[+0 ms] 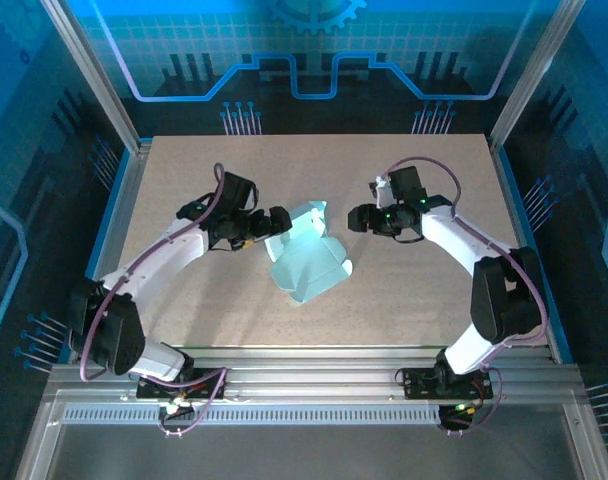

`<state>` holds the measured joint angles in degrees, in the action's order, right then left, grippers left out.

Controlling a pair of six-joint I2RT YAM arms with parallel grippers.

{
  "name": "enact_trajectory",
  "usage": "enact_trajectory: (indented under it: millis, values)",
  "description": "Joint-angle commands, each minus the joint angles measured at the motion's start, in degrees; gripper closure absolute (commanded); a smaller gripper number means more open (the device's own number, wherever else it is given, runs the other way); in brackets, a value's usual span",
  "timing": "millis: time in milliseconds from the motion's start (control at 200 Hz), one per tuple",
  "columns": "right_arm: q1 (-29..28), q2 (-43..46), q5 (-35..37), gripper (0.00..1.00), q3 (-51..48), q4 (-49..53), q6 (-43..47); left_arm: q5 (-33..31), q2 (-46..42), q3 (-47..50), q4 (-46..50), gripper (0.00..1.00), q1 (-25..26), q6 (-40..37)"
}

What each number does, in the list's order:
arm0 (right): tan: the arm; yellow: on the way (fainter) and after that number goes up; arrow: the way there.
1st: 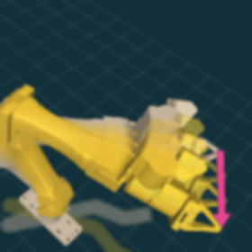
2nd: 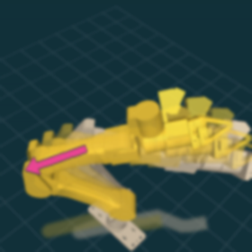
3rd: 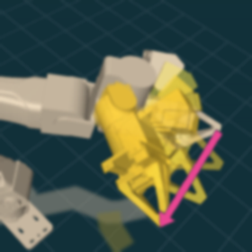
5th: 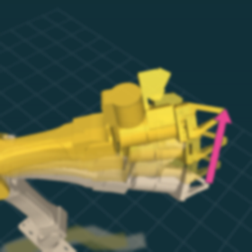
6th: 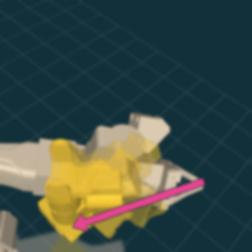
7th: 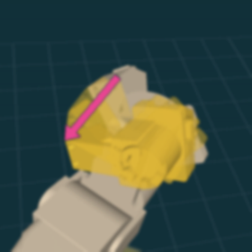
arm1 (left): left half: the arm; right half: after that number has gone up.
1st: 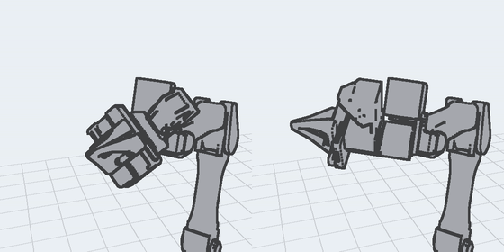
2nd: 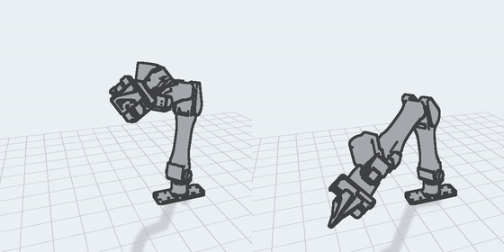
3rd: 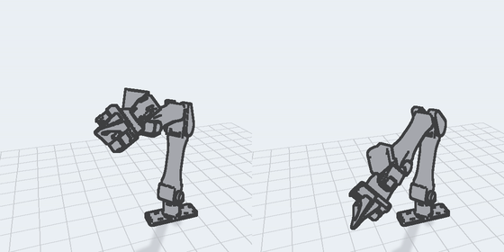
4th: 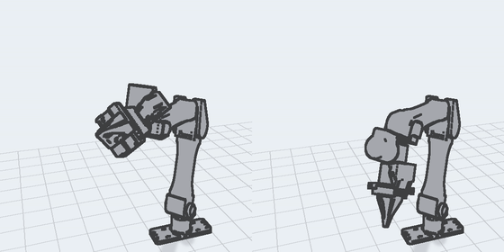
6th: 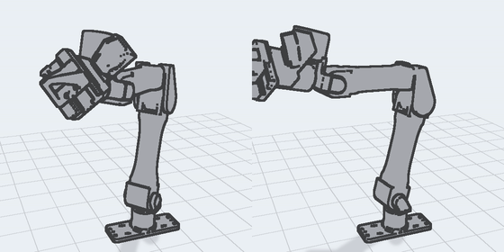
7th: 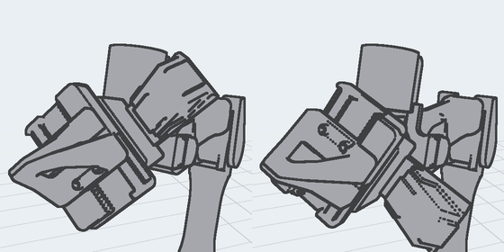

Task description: Fold the paper box

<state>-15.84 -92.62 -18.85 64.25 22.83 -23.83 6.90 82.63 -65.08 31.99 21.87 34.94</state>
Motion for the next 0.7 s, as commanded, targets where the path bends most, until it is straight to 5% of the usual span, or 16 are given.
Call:
enact_trajectory:
  millis: [0,305,450,695]
  values:
    - [0.1,0.8,-1.9,0.36,-0.9,-4.5,-0.4,-4.2,-1.8,2.3,-1.9,0.01,-0.4,-4.9]
    - [1.3,-8.3,-3.9,0.37,11.1,-4.1,1.8,-17.5,-14.3,29.0,-33.1,0.06,7.9,-14.9]
    - [1.3,-9.5,-4.8,0.38,12.3,-4.4,1.8,-22.2,-10.0,31.0,-38.4,0.14,8.3,-15.0]
    - [1.6,-8.3,-4.6,0.38,10.7,-3.9,2.7,-20.1,0.3,26.8,-42.5,0.27,8.3,-15.5]
